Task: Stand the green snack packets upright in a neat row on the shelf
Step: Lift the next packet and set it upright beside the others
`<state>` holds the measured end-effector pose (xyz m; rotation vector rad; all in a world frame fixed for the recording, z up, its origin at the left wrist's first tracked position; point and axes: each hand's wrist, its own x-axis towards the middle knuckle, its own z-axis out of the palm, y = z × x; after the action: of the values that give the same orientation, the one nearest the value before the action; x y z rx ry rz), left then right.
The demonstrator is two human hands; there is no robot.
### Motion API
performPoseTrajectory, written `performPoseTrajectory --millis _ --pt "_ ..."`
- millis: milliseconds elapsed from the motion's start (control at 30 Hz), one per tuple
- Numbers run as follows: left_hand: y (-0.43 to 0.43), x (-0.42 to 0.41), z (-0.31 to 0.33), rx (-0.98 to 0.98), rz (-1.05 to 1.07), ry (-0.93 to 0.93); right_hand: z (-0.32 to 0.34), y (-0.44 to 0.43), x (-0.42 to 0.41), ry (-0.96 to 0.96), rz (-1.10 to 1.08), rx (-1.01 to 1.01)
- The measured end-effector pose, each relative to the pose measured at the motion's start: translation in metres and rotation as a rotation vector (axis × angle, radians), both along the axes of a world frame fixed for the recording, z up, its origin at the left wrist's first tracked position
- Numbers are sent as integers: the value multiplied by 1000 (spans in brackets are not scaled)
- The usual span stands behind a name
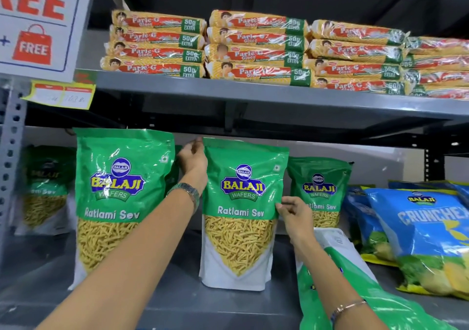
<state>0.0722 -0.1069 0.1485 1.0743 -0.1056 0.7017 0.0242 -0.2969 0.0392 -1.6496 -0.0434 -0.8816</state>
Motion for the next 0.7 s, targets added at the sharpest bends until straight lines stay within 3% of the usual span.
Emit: performPoseTrajectory --millis 367,533,700 --pt "-2 -5 -4 -113 -77 26 -4 -2 -4 -7 -81 -102" --pt "0 -20 -52 69 -235 136 -10 4 -16 -26 150 93" --pt "0 -38 -116 271 -276 167 -16 14 -17 89 273 22"
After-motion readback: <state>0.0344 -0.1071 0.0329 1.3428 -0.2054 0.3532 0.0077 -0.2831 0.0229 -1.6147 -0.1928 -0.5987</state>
